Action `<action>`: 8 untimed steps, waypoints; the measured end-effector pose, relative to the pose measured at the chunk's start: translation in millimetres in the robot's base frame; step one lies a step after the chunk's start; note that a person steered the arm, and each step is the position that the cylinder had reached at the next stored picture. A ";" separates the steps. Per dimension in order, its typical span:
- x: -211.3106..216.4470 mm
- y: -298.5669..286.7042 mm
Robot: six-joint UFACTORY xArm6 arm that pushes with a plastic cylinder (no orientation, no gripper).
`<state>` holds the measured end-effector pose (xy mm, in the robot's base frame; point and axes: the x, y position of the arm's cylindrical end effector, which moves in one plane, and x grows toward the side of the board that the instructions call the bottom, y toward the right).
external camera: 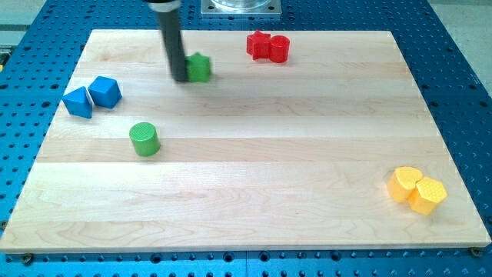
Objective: Place the green circle left to green star
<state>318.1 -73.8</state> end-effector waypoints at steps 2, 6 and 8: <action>-7.1 73.8; 181.6 -92.7; 68.9 49.9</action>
<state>387.0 -23.9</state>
